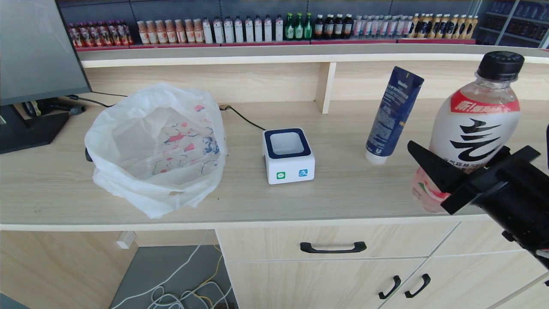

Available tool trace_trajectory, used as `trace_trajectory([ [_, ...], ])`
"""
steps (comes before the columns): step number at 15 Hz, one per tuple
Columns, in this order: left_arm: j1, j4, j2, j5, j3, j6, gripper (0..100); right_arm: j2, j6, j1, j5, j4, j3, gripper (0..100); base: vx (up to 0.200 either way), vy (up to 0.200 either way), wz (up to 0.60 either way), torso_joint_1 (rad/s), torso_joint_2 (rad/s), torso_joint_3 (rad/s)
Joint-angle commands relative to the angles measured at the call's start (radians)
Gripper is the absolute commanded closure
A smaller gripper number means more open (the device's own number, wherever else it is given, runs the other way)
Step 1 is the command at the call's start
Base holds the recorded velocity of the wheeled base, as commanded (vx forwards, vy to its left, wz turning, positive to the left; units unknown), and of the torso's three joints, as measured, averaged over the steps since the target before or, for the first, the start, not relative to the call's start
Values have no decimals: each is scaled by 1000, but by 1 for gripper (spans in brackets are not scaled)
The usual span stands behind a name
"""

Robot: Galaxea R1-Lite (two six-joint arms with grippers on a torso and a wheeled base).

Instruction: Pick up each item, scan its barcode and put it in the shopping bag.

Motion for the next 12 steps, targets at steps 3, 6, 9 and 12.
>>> trace_trajectory([
  [3,0,0,0,0,0,-1,0,-104,66,0,0,0,103,100,0,0,0,0,0,0],
  [6,0,0,0,0,0,-1,0,-103,189,-8,2,0,165,100,0,0,0,0,0,0],
  [9,0,0,0,0,0,-1,0,-129,198,-5,5,-2,233,100,0,0,0,0,0,0],
  [12,0,0,0,0,0,-1,0,-138,195,49,14,0,238,100,0,0,0,0,0,0],
])
